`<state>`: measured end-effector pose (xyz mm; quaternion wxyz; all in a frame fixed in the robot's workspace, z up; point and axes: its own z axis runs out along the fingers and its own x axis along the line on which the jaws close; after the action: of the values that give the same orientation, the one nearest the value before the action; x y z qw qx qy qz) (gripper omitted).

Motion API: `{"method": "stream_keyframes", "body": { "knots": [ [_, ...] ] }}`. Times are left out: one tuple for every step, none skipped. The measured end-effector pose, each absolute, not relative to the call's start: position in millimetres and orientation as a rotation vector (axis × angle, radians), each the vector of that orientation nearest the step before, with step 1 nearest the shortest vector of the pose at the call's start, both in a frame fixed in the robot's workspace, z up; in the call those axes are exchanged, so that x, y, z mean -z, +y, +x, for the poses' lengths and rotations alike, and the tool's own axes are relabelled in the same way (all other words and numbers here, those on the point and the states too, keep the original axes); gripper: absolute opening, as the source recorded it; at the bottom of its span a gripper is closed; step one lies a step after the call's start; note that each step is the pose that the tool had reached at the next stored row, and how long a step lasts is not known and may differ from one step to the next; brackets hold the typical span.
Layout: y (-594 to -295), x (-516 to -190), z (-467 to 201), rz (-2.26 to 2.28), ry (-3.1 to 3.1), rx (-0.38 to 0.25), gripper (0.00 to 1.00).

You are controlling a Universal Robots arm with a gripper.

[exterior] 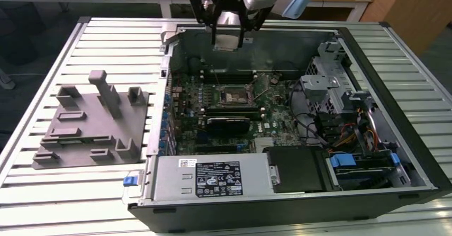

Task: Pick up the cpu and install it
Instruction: 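Place the cpu into insertion slot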

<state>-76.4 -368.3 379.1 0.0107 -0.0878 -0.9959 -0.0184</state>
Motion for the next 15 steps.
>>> {"method": "stream_keyframes", "body": {
  "knots": [
    [-368.3, -379.0, -76.4, -0.297, -3.106, 0.058, 0.54],
    [-368.3, -378.9, -76.4, -0.319, -3.104, 0.058, 0.54],
    [-368.2, -378.7, -76.4, -0.341, -3.102, 0.058, 0.54],
    [-368.2, -378.7, -76.4, -0.363, -3.100, 0.059, 0.54],
    [-368.2, -378.6, -76.4, -0.386, -3.097, 0.059, 0.54],
    [-368.2, -378.5, -76.4, -0.407, -3.095, 0.059, 0.54],
    [-368.2, -378.4, -76.4, -0.429, -3.092, 0.059, 0.54],
    [-368.2, -378.2, -76.4, -0.451, -3.089, 0.059, 0.54],
    [-368.1, -378.1, -76.4, -0.473, -3.086, 0.060, 0.54],
    [-368.1, -378.0, -76.4, -0.495, -3.083, 0.060, 0.54],
    [-368.1, -377.9, -76.4, -0.519, -3.079, 0.060, 0.54],
    [-368.0, -377.9, -76.4, -0.540, -3.076, 0.060, 0.54],
    [-368.0, -377.8, -76.4, -0.563, -3.072, 0.060, 0.54],
    [-368.0, -377.7, -76.4, -0.586, -3.068, 0.060, 0.54],
    [-367.9, -377.6, -76.4, -0.607, -3.064, 0.060, 0.54]
  ]
}}
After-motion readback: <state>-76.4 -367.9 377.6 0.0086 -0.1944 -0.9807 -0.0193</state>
